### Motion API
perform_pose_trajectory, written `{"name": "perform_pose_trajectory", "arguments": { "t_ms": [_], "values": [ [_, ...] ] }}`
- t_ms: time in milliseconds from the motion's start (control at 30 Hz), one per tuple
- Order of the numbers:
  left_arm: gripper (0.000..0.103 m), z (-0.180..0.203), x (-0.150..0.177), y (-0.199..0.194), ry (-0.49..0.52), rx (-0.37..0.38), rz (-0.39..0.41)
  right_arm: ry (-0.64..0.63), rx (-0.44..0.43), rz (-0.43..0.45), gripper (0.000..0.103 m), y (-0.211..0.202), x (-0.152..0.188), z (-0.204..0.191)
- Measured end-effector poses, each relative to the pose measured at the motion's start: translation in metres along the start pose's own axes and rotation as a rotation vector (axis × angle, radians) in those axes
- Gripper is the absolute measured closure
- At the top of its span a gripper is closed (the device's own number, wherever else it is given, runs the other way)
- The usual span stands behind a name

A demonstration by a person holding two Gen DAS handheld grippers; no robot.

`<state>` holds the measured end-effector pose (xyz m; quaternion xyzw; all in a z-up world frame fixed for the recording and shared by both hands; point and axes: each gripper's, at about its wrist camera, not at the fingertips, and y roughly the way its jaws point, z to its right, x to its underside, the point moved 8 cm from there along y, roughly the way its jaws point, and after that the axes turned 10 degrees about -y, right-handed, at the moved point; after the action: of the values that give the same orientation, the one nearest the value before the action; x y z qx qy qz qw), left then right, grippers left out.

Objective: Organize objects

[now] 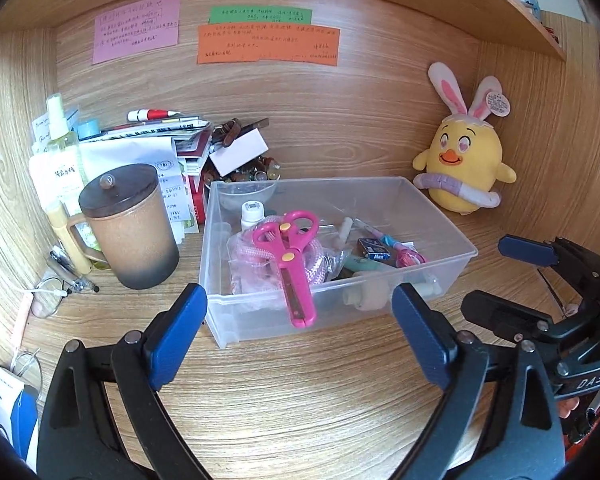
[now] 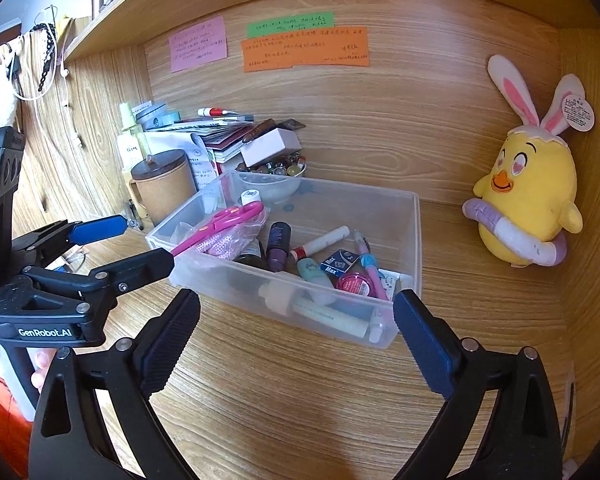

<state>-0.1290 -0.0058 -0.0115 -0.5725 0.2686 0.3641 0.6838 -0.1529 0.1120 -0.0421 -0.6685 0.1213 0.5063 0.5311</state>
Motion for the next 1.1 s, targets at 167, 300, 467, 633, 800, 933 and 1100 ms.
{"name": "perform_pose_trajectory", "arguments": {
  "t_ms": [167, 300, 467, 633, 800, 933, 1100],
  "values": [
    [0.008, 0.0003, -0.0001, -0.0005, 0.001, 0.005, 0.006, 0.009, -0.001, 0.002, 0.006, -0.0020, 0.0006, 0.0016],
    [0.008, -0.0003, -0.0006, -0.0013, -0.004, 0.009, 0.007, 0.014, 0.000, 0.000, 0.006, -0.0016, 0.0013, 0.0027],
    [0.008, -0.0002, 0.0000, -0.0022, -0.008, 0.015, 0.005, 0.015, -0.003, 0.000, 0.006, -0.0014, 0.0026, 0.0028],
    [0.008, 0.0022, 0.0021, -0.0019, -0.012, 0.026, -0.003, 0.023, -0.003, 0.000, 0.006, -0.0021, 0.0040, 0.0030],
    [0.007, 0.0064, 0.0044, -0.0014, -0.001, 0.028, -0.007, 0.022, -0.003, -0.003, 0.006, -0.0025, 0.0045, 0.0025],
    [0.007, 0.0073, 0.0044, -0.0014, -0.003, 0.029, -0.008, 0.018, -0.003, -0.003, 0.006, -0.0027, 0.0054, 0.0019],
    [0.007, 0.0080, 0.0045, -0.0009, -0.012, 0.041, -0.016, 0.025, 0.000, -0.003, 0.005, -0.0032, 0.0053, 0.0027]
  ]
}}
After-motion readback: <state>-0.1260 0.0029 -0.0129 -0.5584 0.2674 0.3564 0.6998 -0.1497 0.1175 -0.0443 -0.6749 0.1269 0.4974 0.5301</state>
